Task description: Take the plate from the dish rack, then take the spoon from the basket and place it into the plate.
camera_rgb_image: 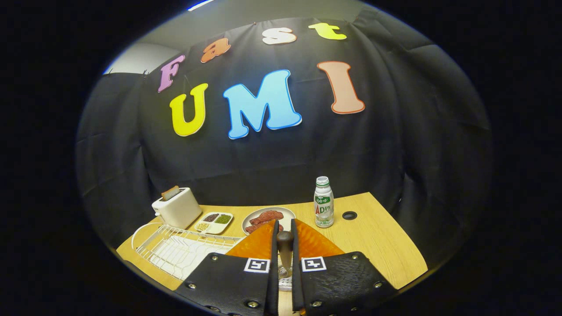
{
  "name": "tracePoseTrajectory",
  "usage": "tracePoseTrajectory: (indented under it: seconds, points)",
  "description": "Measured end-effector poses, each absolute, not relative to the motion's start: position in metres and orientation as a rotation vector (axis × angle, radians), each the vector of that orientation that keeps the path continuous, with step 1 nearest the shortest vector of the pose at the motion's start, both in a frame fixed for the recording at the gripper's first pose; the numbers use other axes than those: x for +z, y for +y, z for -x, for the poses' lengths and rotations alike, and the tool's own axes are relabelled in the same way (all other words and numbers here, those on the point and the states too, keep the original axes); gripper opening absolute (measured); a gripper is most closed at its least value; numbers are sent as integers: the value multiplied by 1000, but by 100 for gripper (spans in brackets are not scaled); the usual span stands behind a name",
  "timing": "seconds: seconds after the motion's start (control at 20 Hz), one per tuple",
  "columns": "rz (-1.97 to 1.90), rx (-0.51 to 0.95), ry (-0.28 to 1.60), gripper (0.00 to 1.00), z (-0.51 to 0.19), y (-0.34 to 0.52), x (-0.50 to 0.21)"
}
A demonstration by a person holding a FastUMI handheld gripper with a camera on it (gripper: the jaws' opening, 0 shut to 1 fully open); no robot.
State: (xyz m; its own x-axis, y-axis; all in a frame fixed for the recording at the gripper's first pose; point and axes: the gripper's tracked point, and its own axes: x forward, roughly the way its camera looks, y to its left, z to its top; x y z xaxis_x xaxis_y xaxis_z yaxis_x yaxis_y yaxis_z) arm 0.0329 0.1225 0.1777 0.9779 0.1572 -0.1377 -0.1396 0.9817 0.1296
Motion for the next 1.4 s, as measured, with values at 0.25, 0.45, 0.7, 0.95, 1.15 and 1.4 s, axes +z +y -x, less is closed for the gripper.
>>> tracePoseTrajectory:
  seconds: [0.25, 0.45, 0.7, 0.95, 1.15, 1.4]
  points:
    - [-58, 163, 137, 12, 4, 128, 209]
    - [-43, 182, 113, 12, 38, 143, 218]
    - [-39, 225, 111, 12, 72, 175, 207]
    - [-50, 326, 184, 12, 99, 218, 169]
    - [-21, 435, 251, 12, 120, 260, 129]
    - [-25, 495, 320, 12, 124, 301, 93]
